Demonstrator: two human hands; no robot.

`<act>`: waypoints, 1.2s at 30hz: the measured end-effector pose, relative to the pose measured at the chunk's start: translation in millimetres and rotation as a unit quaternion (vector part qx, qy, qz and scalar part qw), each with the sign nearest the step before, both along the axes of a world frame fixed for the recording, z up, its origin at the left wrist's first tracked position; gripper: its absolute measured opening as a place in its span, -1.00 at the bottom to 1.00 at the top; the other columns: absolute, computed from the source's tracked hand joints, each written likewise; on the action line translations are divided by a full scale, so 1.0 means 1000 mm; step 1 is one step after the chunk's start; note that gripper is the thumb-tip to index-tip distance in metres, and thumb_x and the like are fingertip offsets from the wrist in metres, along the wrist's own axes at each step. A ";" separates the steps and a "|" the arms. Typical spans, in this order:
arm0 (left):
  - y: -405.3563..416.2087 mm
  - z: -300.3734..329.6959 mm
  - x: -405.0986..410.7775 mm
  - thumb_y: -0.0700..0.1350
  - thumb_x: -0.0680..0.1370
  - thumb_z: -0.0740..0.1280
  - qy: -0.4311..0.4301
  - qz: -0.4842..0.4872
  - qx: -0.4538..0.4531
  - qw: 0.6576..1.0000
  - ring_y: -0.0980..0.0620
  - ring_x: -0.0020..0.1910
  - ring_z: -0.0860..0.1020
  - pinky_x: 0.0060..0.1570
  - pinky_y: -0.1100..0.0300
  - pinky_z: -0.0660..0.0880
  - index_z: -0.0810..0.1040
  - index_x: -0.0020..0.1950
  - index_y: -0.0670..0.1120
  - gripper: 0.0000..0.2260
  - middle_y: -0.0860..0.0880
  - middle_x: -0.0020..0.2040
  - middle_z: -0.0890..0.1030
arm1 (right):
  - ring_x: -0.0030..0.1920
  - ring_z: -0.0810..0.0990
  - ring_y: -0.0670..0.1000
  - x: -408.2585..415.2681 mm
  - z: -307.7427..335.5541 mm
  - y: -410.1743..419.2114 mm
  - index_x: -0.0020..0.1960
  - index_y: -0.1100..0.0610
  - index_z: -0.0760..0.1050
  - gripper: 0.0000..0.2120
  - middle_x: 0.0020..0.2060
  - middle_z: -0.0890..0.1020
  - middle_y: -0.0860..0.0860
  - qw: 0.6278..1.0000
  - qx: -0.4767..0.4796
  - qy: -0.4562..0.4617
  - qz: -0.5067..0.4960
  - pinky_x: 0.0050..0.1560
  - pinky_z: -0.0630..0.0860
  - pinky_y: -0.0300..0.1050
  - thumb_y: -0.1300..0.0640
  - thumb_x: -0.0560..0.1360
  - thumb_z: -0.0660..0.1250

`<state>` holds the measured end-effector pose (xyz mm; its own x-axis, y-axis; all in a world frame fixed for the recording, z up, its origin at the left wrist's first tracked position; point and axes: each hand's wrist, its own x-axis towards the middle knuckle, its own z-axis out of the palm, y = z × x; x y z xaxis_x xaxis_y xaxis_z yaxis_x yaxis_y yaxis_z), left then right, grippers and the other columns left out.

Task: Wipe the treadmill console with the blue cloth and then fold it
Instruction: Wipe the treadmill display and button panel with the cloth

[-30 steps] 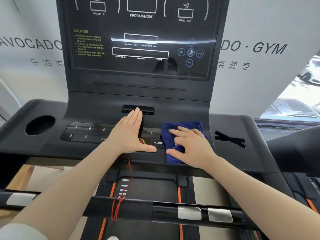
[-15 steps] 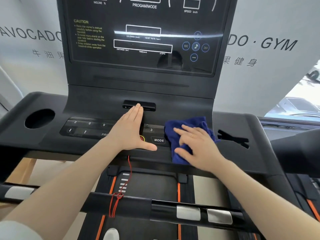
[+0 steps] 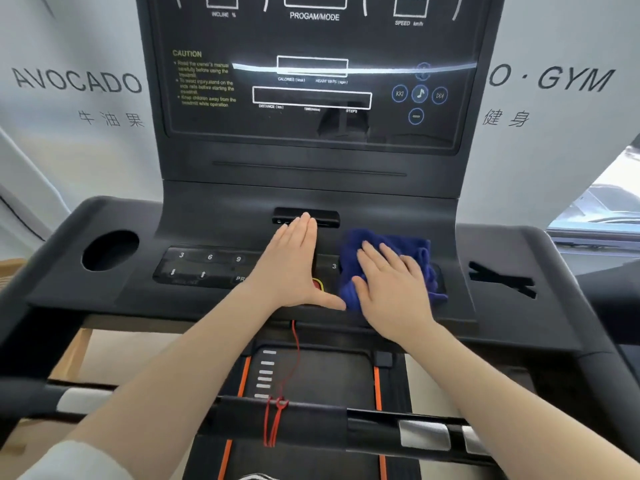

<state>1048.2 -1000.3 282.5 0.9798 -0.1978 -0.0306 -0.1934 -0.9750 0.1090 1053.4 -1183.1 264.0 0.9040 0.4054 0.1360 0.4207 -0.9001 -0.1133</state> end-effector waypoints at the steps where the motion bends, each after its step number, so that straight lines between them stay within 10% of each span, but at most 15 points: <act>1: 0.009 0.004 0.000 0.46 0.20 0.32 0.012 -0.019 -0.014 1.000 -0.02 0.52 -0.15 0.42 0.17 -0.22 -0.21 0.51 -0.18 0.20 -0.13 0.54 -0.17 | 0.46 0.23 0.07 -0.008 0.000 0.019 0.46 0.11 0.27 -0.53 0.44 0.32 0.00 1.000 0.012 0.009 0.014 0.40 0.14 0.04 -0.02 0.61 0.01; 7: 0.091 0.016 -0.011 0.28 0.37 0.34 0.016 -0.008 -0.071 0.997 0.02 0.51 0.02 0.40 0.27 -0.08 -0.09 0.53 -0.15 -0.04 -0.06 0.54 0.01 | 0.21 0.55 0.08 -0.023 -0.004 0.041 0.20 0.12 0.57 -0.50 0.19 0.60 -0.01 0.997 0.022 -0.019 0.076 0.18 0.35 -0.07 -0.07 0.43 0.07; 11: 0.126 0.007 -0.020 0.07 0.60 0.08 -0.078 0.126 -0.147 0.978 -0.06 0.45 0.20 0.38 0.10 0.14 0.09 0.52 -0.14 -0.46 -0.11 0.49 0.23 | 0.48 0.18 0.03 -0.010 0.007 0.068 0.48 0.06 0.22 -0.41 0.48 0.24 -0.06 0.999 -0.020 0.041 -0.006 0.39 0.11 -0.03 -0.13 0.52 -0.11; 16: 0.163 -0.008 -0.035 0.06 0.64 -0.04 -0.068 0.257 -0.323 0.908 -0.01 0.51 -0.04 0.43 0.15 -0.09 0.09 0.52 -0.14 -0.51 -0.10 0.54 0.00 | 0.51 0.03 0.04 -0.017 0.010 0.132 0.52 0.08 0.08 -0.36 0.52 0.12 -0.04 0.997 -0.041 0.054 0.023 0.44 0.00 -0.02 -0.09 0.49 -0.23; 23: 0.205 -0.008 -0.034 0.27 0.58 -0.10 0.012 0.307 -0.552 0.775 0.05 0.37 0.32 0.41 0.11 0.14 0.32 0.44 -0.04 -0.41 0.02 0.40 0.38 | 0.32 0.43 0.15 -0.061 0.001 0.248 0.28 0.18 0.49 -0.48 0.27 0.53 0.07 0.994 0.038 0.042 0.090 0.29 0.34 0.09 -0.06 0.44 0.10; 28: 0.214 -0.012 -0.042 0.32 0.50 -0.07 0.044 0.274 -0.517 0.810 0.06 0.36 0.34 0.43 0.04 0.17 0.33 0.42 0.06 -0.39 0.06 0.41 0.37 | 0.48 0.17 0.08 -0.049 0.002 0.241 0.47 0.08 0.25 -0.47 0.47 0.26 -0.01 0.986 -0.002 0.022 0.165 0.42 0.08 0.04 -0.12 0.57 0.13; 36: 0.223 -0.011 -0.043 0.37 0.48 -0.11 0.089 0.254 -0.506 0.819 0.10 0.28 0.36 0.24 0.18 0.16 0.34 0.41 0.08 -0.36 0.13 0.31 0.41 | 0.49 0.11 0.11 -0.006 -0.002 0.228 0.49 0.13 0.16 -0.51 0.51 0.15 0.04 0.998 -0.007 -0.010 -0.065 0.39 0.11 0.07 -0.03 0.62 -0.05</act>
<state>1005.6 -777.5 271.6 0.9410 0.2222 -0.2553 0.3173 -0.3162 0.8940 1046.9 -955.3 262.1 0.9464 0.2861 0.1495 0.3017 -0.9488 -0.0940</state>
